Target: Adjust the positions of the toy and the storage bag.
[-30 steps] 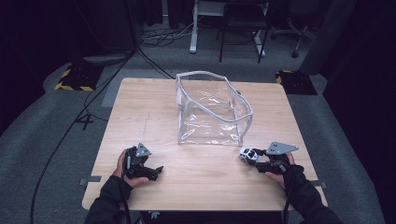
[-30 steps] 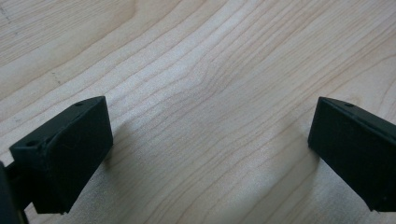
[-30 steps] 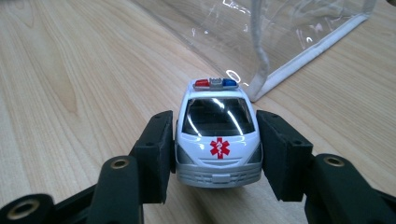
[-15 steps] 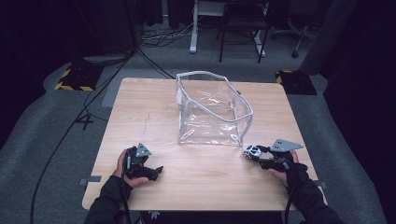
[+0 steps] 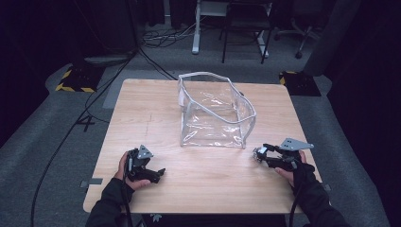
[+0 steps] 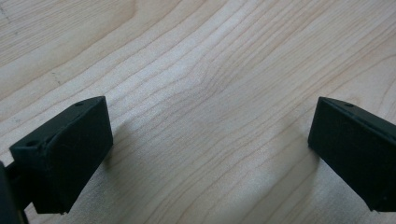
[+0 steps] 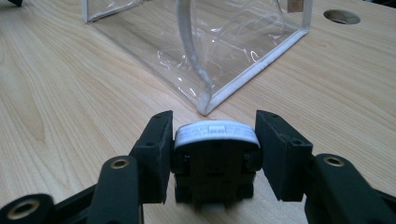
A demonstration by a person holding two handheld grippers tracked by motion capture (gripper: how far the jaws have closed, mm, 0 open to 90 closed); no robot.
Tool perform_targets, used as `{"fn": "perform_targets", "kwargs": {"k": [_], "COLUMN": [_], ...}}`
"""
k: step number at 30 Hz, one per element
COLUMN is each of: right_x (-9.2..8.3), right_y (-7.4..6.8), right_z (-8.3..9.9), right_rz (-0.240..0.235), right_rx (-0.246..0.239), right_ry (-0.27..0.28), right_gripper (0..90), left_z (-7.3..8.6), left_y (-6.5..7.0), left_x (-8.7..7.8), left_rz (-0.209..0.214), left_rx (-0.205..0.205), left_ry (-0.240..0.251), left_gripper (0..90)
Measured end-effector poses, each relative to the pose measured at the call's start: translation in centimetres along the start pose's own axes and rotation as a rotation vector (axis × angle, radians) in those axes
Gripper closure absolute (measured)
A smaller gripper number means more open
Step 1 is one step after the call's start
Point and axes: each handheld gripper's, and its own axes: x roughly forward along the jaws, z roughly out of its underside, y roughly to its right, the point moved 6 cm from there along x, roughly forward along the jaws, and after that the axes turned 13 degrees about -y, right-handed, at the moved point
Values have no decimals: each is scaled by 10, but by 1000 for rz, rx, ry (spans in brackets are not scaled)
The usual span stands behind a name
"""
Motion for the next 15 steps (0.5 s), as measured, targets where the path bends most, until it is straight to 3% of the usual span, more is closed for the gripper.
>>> {"fn": "perform_targets", "kwargs": {"k": [15], "right_x": [-4], "right_y": [13], "right_z": [-5], "right_rz": [16], "right_rx": [32], "right_ry": [22], "right_gripper": [488], "left_z": [0], "left_y": [0], "left_x": [0], "left_rz": [1], "left_rx": [0], "left_ry": [0], "left_gripper": [1]}}
